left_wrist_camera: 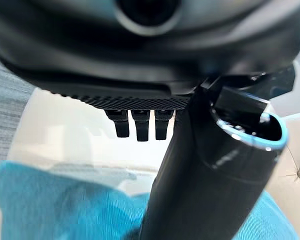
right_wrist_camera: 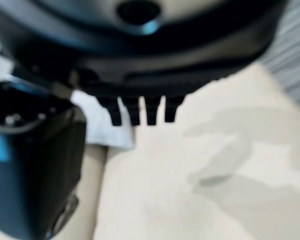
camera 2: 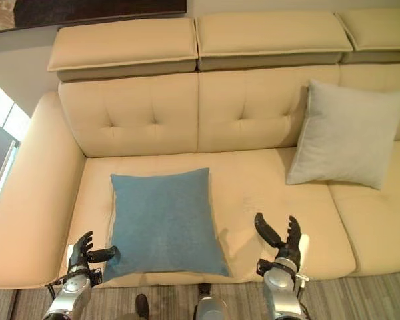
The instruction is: Pick up all the scattered cushions and arrange them neatly on the sofa.
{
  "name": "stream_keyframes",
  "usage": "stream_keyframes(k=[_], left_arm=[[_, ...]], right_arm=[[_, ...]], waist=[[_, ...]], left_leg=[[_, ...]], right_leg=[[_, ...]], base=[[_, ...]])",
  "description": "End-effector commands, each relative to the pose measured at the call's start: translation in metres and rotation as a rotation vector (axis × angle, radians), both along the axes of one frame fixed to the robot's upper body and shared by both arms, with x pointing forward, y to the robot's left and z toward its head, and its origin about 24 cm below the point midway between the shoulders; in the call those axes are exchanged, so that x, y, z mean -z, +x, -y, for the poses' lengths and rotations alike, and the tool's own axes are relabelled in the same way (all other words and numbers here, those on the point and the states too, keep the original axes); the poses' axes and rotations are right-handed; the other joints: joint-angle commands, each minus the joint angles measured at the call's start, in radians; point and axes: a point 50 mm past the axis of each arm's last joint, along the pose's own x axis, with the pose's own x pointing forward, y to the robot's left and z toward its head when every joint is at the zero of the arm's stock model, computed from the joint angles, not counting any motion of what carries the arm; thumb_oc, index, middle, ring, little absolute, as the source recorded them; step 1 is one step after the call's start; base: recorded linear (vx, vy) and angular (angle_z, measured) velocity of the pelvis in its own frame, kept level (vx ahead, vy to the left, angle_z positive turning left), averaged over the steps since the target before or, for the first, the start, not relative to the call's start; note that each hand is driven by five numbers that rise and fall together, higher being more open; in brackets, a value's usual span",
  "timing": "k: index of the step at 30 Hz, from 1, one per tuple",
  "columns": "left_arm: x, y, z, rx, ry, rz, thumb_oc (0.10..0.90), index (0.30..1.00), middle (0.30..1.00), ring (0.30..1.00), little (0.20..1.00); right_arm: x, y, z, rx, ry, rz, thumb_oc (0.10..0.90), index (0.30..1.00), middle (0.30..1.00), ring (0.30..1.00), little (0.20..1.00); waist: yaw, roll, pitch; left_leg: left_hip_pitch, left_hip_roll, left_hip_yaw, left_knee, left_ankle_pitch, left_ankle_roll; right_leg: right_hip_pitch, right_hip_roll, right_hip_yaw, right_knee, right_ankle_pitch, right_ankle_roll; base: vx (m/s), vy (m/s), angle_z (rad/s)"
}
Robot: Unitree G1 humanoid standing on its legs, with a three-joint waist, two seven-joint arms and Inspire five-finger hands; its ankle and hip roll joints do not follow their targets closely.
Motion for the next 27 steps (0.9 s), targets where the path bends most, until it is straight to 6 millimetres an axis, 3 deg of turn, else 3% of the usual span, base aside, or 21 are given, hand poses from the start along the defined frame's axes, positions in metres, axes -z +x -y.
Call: stream_keyframes(k=[1, 2, 4, 5, 7, 8, 9, 12, 14, 15, 18, 21, 22, 24, 27], left_arm=[[-0.022, 0.01, -0.023, 0.035, 0.177, 0.081, 0.8, 0.9, 0.9, 0.9, 0.9], [-0.022, 0.01, -0.021, 0.052, 0.198, 0.074, 0.8, 0.9, 0.9, 0.9, 0.9], [-0.021, 0.009, -0.019, 0.067, 0.22, 0.066, 0.8, 0.9, 0.9, 0.9, 0.9], [-0.021, 0.011, -0.016, 0.104, 0.265, 0.052, 0.8, 0.9, 0.9, 0.9, 0.9], [-0.023, 0.012, -0.015, 0.096, 0.268, 0.066, 0.8, 0.9, 0.9, 0.9, 0.9], [-0.023, 0.012, -0.015, 0.096, 0.268, 0.066, 0.8, 0.9, 0.9, 0.9, 0.9], [-0.026, 0.012, -0.011, 0.111, 0.29, 0.081, 0.8, 0.9, 0.9, 0.9, 0.9], [-0.034, 0.016, -0.007, 0.157, 0.314, 0.125, 0.8, 0.9, 0.9, 0.9, 0.9], [-0.047, 0.021, -0.008, 0.161, 0.333, 0.187, 0.8, 0.9, 0.9, 0.9, 0.9], [-0.048, 0.021, -0.009, 0.16, 0.334, 0.187, 0.8, 0.9, 0.9, 0.9, 0.9], [-0.057, 0.026, -0.011, 0.164, 0.364, 0.228, 0.8, 0.9, 0.9, 0.9, 0.9], [-0.066, 0.035, -0.013, 0.177, 0.385, 0.263, 0.8, 0.9, 0.9, 0.9, 0.9], [-0.07, 0.039, -0.015, 0.165, 0.38, 0.275, 0.8, 0.9, 0.9, 0.9, 0.9], [-0.069, 0.04, -0.017, 0.152, 0.361, 0.268, 0.8, 0.9, 0.9, 0.9, 0.9], [-0.065, 0.04, -0.018, 0.152, 0.346, 0.246, 0.8, 0.9, 0.9, 0.9, 0.9]], right_arm=[[-0.038, 0.018, 0.001, -0.07, -0.102, 0.191, 0.8, 0.9, 0.9, 0.9, 0.9], [-0.038, 0.017, 0.002, -0.068, -0.098, 0.193, 0.8, 0.9, 0.9, 0.9, 0.9], [-0.036, 0.016, 0.002, -0.065, -0.1, 0.182, 0.8, 0.9, 0.9, 0.9, 0.9], [-0.034, 0.016, 0.002, -0.06, -0.106, 0.168, 0.8, 0.9, 0.9, 0.9, 0.9], [-0.033, 0.017, -0.001, -0.073, -0.092, 0.167, 0.8, 0.9, 0.9, 0.9, 0.9], [-0.033, 0.017, -0.001, -0.073, -0.092, 0.167, 0.8, 0.9, 0.9, 0.9, 0.9], [-0.03, 0.015, -0.003, -0.09, -0.097, 0.152, 0.8, 0.9, 0.9, 0.9, 0.9], [-0.028, 0.011, -0.003, -0.087, -0.097, 0.144, 0.8, 0.9, 0.9, 0.9, 0.9], [-0.021, 0.006, -0.006, -0.076, -0.074, 0.118, 0.8, 0.9, 0.9, 0.9, 0.9], [-0.021, 0.006, -0.006, -0.077, -0.074, 0.118, 0.8, 0.9, 0.9, 0.9, 0.9], [-0.018, 0.003, -0.008, -0.047, -0.049, 0.118, 0.8, 0.9, 0.9, 0.9, 0.9], [-0.019, 0.006, -0.006, -0.03, -0.036, 0.13, 0.8, 0.9, 0.9, 0.9, 0.9], [-0.015, 0.008, -0.007, -0.023, -0.002, 0.116, 0.8, 0.9, 0.9, 0.9, 0.9], [-0.008, 0.008, -0.007, -0.01, 0.029, 0.091, 0.8, 0.9, 0.9, 0.9, 0.9], [-0.003, 0.011, -0.006, -0.005, 0.041, 0.058, 0.8, 0.9, 0.9, 0.9, 0.9]], waist=[[0.034, -0.039, -0.025], [0.04, -0.04, -0.032], [0.047, -0.04, -0.039], [0.074, -0.028, -0.038], [0.087, -0.027, -0.044], [0.087, -0.025, -0.045], [0.089, -0.019, -0.062], [0.091, -0.028, -0.079], [0.09, -0.04, -0.078], [0.091, -0.042, -0.078], [0.075, -0.045, -0.061], [0.07, -0.042, -0.063], [0.066, -0.048, -0.058], [0.069, -0.063, -0.063], [0.077, -0.077, -0.078]], left_leg=[[-0.089, -0.04, 0.026, 0.193, -0.119, 0.066], [-0.085, -0.05, 0.035, 0.115, -0.144, 0.074], [-0.088, -0.056, 0.041, 0.027, -0.114, 0.073], [-0.122, -0.047, 0.022, -0.19, -0.019, 0.055], [-0.109, -0.047, -0.002, -0.284, 0.004, 0.049], [-0.109, -0.046, -0.002, -0.289, 0.008, 0.049], [-0.091, -0.066, -0.043, -0.29, 0.037, 0.051], [-0.057, -0.08, -0.034, -0.319, 0.035, 0.066], [-0.009, -0.104, -0.021, -0.34, 0.014, 0.097], [-0.009, -0.106, -0.018, -0.34, 0.014, 0.098], [0.004, -0.118, -0.024, -0.327, -0.012, 0.12], [0.015, -0.118, -0.024, -0.329, -0.038, 0.119], [0.017, -0.12, -0.015, -0.321, -0.047, 0.113], [0.016, -0.131, -0.008, -0.314, -0.057, 0.11], [0.021, -0.138, 0.001, -0.334, -0.056, 0.11]], right_leg=[[-0.004, -0.004, 0.057, 0.132, -0.163, 0.026], [0.01, -0.007, 0.061, 0.123, -0.171, 0.033], [0.017, -0.007, 0.057, 0.114, -0.172, 0.041], [0.072, 0.008, 0.063, 0.093, -0.199, 0.052], [0.102, 0.008, 0.082, 0.088, -0.213, 0.062], [0.1, 0.009, 0.082, 0.086, -0.21, 0.062], [0.109, 0.006, 0.096, 0.096, -0.213, 0.072], [0.105, -0.012, 0.106, 0.119, -0.215, 0.086], [0.048, -0.052, 0.115, 0.265, -0.181, 0.121], [0.044, -0.054, 0.118, 0.271, -0.184, 0.122], [-0.027, -0.093, 0.156, 0.402, -0.111, 0.141], [-0.044, -0.135, 0.129, 0.315, -0.101, 0.129], [-0.052, -0.155, 0.089, 0.205, -0.089, 0.132], [-0.001, -0.157, 0.073, 0.103, -0.078, 0.147], [0.014, -0.161, 0.073, 0.059, -0.038, 0.164]], base=[[0.24, -0.115, 0.01], [0.26, 0.023, 0.12], [0.24, 0.069, 0.01], [0.22, 0.076, -0.11], [0.29, 0.134, -0.06], [0.37, 0.239, -0.08], [0.19, 0.145, -0.1], [0.28, 0.258, -0.33], [0.16, 0.229, -0.14], [0.05, 0.147, -0.01], [0.07, 0.124, -0.08], [0.09, 0.008, -0.12], [0.11, -0.048, 0.03], [0.08, -0.039, 0.07], [0.05, -0.035, 0.08]])
